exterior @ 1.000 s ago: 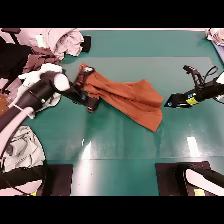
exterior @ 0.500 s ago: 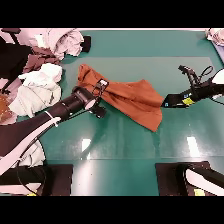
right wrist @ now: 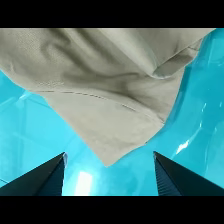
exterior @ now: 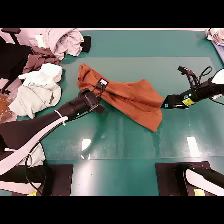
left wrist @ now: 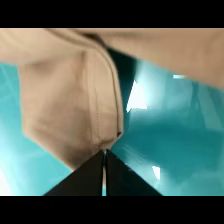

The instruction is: Fold the shirts.

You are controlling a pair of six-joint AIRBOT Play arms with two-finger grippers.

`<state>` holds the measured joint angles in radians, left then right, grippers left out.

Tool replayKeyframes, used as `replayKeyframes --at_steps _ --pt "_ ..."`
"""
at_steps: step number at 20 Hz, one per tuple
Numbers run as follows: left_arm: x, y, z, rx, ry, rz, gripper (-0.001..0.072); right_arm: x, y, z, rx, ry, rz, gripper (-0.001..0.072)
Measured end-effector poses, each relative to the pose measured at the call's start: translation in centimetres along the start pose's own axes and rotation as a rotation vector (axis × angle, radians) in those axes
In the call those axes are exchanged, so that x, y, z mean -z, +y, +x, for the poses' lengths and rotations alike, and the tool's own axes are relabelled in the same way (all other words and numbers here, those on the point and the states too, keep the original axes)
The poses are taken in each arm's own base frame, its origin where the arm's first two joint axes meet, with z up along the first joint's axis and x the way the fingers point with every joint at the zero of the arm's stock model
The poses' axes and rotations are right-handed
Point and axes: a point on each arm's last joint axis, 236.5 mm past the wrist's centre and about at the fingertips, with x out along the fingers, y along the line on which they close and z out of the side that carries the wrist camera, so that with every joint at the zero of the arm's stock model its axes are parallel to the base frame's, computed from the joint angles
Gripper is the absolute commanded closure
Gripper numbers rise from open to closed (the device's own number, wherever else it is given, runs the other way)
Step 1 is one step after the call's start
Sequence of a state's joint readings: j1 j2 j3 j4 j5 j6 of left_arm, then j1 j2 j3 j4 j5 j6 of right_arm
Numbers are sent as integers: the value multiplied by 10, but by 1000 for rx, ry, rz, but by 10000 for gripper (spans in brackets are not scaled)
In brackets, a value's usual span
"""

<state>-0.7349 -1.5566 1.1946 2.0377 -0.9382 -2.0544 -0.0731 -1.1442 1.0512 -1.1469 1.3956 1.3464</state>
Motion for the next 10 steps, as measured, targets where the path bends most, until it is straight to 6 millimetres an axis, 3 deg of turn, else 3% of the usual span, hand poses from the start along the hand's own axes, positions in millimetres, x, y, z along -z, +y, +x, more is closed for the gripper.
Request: replayKeyframes --at_steps 5,10 --pt "-17 4 -4 -16 -56 10 685 1 0 0 -1 5 0 90" --pt "-35 32 -40 -85 -92 -13 685 6 -2 0 10 25 -3 90"
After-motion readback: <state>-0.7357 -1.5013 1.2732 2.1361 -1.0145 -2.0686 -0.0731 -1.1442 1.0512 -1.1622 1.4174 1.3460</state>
